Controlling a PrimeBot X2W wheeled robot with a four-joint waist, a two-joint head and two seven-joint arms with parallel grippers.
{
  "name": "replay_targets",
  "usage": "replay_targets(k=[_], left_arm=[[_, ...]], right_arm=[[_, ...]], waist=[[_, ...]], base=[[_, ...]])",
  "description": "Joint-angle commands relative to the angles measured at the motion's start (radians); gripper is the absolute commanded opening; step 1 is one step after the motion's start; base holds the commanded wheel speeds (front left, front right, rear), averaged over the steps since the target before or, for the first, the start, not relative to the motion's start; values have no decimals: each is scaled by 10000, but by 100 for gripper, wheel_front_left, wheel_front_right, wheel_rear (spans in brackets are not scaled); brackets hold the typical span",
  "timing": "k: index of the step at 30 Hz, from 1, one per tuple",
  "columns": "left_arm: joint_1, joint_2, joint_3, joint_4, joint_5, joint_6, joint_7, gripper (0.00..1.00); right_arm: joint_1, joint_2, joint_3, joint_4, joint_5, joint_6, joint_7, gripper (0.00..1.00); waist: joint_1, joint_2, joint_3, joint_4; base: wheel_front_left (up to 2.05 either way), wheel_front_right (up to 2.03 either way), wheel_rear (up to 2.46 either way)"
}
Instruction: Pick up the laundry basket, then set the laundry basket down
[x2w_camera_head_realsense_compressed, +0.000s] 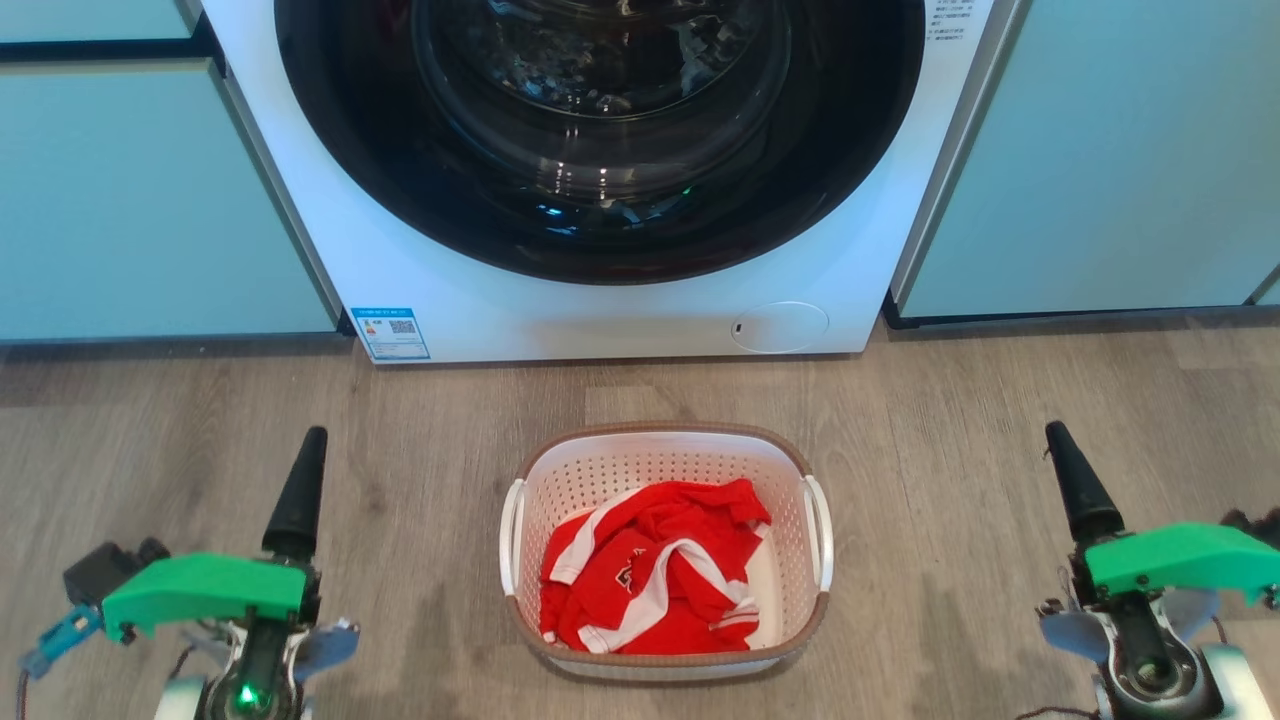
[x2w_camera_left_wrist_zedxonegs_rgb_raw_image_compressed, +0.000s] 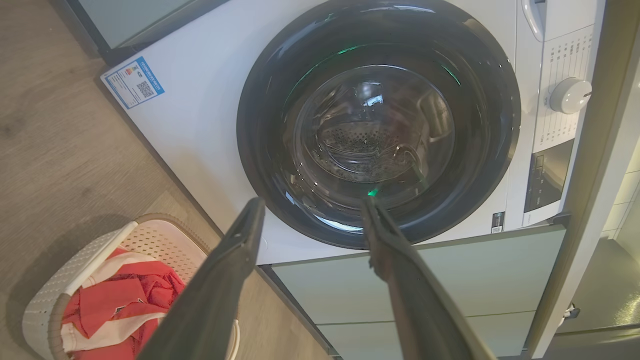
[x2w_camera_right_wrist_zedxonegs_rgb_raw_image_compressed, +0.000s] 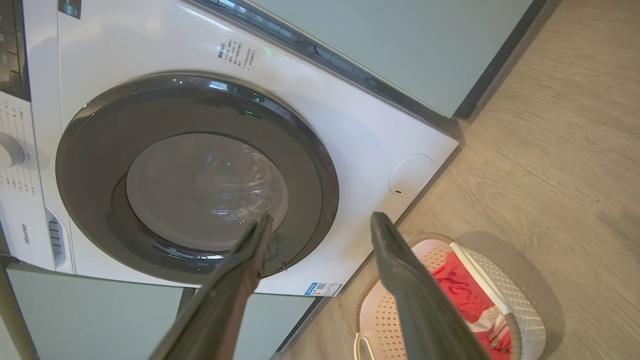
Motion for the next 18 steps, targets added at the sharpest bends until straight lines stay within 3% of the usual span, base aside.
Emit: replay_targets(k=[1,18], left_arm=[[-695,246,72,-437,303,-7,-105,100],[-982,683,-607,-647,3405,634,-575,100]], right_arm=[[-535,-242,91,-400,-333,-4,-106,100],[-795,-478,628,-440,-3322,-6,-576,100]], waist=[[0,-1,-1,0],[0,-1,-23,34]], base=[[0,0,0],[0,0,0]])
